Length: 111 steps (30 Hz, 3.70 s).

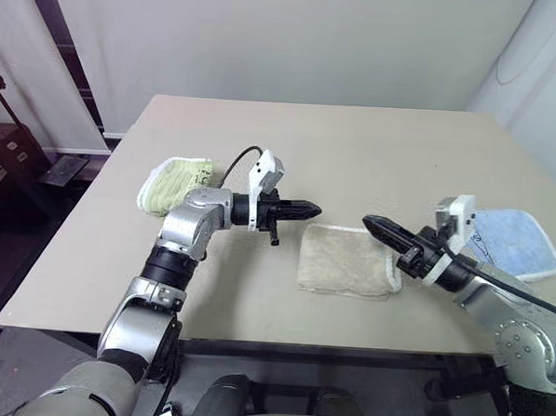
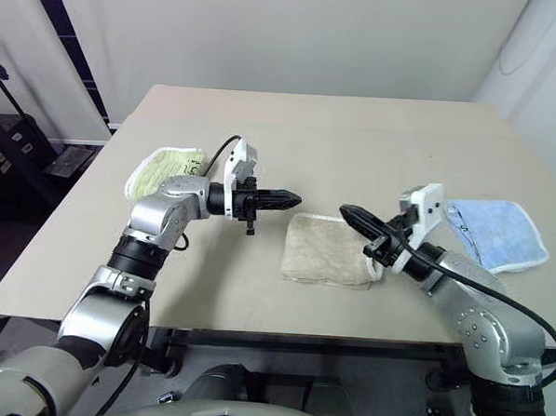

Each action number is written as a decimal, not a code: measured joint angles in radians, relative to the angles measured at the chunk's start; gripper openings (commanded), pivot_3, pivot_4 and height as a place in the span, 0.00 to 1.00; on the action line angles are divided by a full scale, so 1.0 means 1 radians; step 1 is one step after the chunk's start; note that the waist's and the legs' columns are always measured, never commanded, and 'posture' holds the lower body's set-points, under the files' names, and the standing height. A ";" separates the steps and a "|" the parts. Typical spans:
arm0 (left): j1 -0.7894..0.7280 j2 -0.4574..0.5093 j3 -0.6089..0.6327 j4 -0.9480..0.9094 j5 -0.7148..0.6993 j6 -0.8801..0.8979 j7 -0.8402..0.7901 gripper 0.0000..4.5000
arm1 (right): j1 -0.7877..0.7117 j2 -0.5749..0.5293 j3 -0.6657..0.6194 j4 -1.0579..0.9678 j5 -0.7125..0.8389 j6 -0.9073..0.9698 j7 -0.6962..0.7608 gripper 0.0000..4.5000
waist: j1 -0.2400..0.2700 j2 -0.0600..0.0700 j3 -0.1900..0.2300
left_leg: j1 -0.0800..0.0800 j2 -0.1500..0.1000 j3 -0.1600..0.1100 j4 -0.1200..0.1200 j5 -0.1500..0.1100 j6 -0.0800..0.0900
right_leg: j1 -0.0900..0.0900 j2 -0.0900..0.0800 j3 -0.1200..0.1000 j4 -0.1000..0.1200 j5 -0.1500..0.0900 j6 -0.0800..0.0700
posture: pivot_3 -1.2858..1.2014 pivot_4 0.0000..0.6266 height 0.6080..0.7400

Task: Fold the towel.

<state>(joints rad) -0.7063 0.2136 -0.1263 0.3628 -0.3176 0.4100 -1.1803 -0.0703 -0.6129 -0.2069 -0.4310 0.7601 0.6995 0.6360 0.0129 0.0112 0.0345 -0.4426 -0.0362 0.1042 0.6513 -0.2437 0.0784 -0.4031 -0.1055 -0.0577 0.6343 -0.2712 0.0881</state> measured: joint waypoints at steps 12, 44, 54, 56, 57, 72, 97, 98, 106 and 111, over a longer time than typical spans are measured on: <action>0.069 -0.137 -0.176 0.373 0.226 -0.410 0.076 0.01 | 0.011 0.079 0.202 0.377 -0.268 -0.192 0.088 0.00 | 0.000 -0.001 -0.001 | 0.000 0.000 0.001 0.002 0.000 0.000 | 0.001 0.000 0.000 0.000 0.002 0.000 | 0.52 0.00 0.85; 0.295 0.257 0.060 -0.152 -0.059 -0.154 -0.184 0.29 | -0.176 -0.173 -0.037 0.564 0.109 0.475 0.213 0.99 | -0.006 0.000 -0.004 | 0.000 0.000 0.001 0.001 0.000 0.000 | 0.000 -0.001 0.000 -0.001 0.006 0.000 | 0.52 0.00 0.85; 0.489 0.383 0.080 -0.267 -0.109 -0.166 -0.246 0.29 | -0.250 -0.122 0.101 0.646 0.045 0.494 0.287 0.99 | -0.008 0.000 -0.004 | 0.001 0.000 0.002 -0.001 0.000 0.000 | -0.001 -0.001 0.000 -0.001 0.007 -0.002 | 0.52 0.00 0.85; 0.483 0.377 0.079 -0.287 -0.110 -0.146 -0.223 0.29 | -0.271 -0.095 0.119 0.652 0.037 0.493 0.292 0.99 | -0.008 0.000 -0.004 | 0.001 0.000 0.002 -0.002 0.000 0.000 | -0.001 -0.001 0.000 -0.001 0.007 -0.002 | 0.52 0.00 0.85; 0.473 0.368 0.073 -0.299 -0.110 -0.132 -0.206 0.29 | -0.282 -0.081 0.126 0.656 0.031 0.494 0.293 0.99 | -0.008 0.000 -0.004 | 0.001 0.000 0.002 -0.002 0.000 0.000 | -0.001 -0.001 0.000 -0.001 0.007 -0.002 | 0.52 0.00 0.85; 0.328 0.306 -0.025 -0.486 -0.111 0.086 -0.024 0.29 | -0.340 -0.033 0.133 0.781 -0.035 0.506 0.292 0.14 | -0.025 0.000 -0.005 | 0.001 0.000 0.002 -0.001 0.000 -0.001 | -0.002 0.000 0.000 -0.001 0.008 -0.002 | 0.52 0.00 0.85; 0.196 0.328 -0.060 -0.473 -0.173 0.169 -0.023 0.29 | -0.339 0.365 -0.651 0.221 0.416 0.163 -0.627 0.01 | -0.005 0.006 -0.004 | 0.006 0.001 0.008 -0.021 0.014 -0.023 | -0.010 -0.001 0.003 -0.002 0.006 -0.008 | 0.52 0.00 0.85; 0.186 0.321 -0.063 -0.458 -0.172 0.167 -0.026 0.29 | -0.341 0.363 -0.667 0.237 0.418 0.130 -0.651 0.01 | -0.008 0.006 -0.004 | 0.006 0.002 0.007 -0.021 0.013 -0.023 | -0.008 -0.001 0.002 -0.002 0.006 -0.009 | 0.52 0.00 0.85; 0.209 0.300 -0.089 -0.443 -0.158 0.144 -0.034 0.29 | -0.268 0.358 -0.683 0.408 0.321 -0.072 -0.739 0.01 | -0.034 0.008 -0.004 | 0.005 0.002 0.006 -0.020 0.017 -0.014 | -0.004 0.002 0.003 -0.002 0.006 -0.007 | 0.52 0.00 0.85; 0.276 0.296 -0.096 -0.462 -0.147 0.115 -0.018 0.29 | -0.251 0.322 -0.673 0.511 0.270 -0.146 -0.717 0.01 | -0.031 0.010 -0.004 | 0.006 0.002 0.006 -0.018 0.016 -0.007 | -0.003 0.002 0.003 0.000 0.006 -0.008 | 0.52 0.00 0.85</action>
<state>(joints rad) -0.4299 0.5100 -0.2218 -0.0992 -0.4645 0.5253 -1.1983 -0.3208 -0.2906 -0.8796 0.0800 1.0302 0.5536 -0.0810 -0.0184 0.0211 0.0308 -0.4370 -0.0345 0.1097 0.6332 -0.2278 0.0716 -0.4056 -0.1036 -0.0549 0.6342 -0.2651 0.0803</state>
